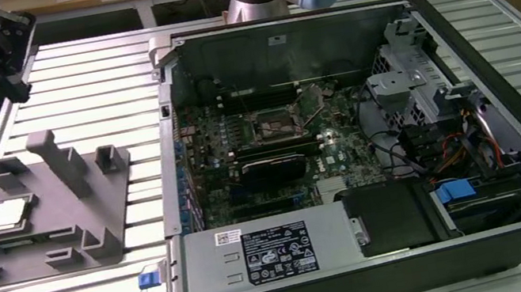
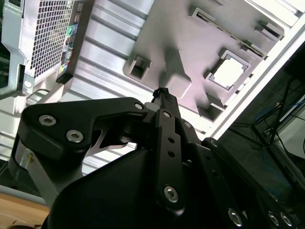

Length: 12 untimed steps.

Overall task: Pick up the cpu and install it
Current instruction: 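Reach for the cpu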

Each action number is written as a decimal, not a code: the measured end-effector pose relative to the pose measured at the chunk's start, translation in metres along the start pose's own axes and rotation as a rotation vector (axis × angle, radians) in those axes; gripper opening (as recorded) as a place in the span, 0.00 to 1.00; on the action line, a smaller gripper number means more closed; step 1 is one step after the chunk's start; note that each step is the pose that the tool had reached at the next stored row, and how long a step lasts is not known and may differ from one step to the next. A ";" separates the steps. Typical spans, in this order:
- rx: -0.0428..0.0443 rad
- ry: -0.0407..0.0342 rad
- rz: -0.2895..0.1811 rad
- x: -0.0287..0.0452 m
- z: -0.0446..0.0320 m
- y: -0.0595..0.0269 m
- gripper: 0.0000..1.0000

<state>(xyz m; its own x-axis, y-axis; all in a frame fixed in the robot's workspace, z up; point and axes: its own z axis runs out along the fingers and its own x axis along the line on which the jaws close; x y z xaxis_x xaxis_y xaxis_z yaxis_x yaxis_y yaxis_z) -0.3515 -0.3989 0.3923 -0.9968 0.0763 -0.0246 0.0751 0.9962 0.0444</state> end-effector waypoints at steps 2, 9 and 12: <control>0.0000 0.0000 0.000 0.0052 0.0001 -0.0004 0.11; 0.0001 0.0001 0.000 0.0149 0.0001 -0.0011 0.11; 0.0000 0.0000 0.000 0.0183 0.0001 -0.0014 0.11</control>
<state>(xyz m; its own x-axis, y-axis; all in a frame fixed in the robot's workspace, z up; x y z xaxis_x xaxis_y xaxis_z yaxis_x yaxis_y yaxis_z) -0.3699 -0.3989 0.3916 -0.9968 0.0763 -0.0245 0.0751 0.9962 0.0444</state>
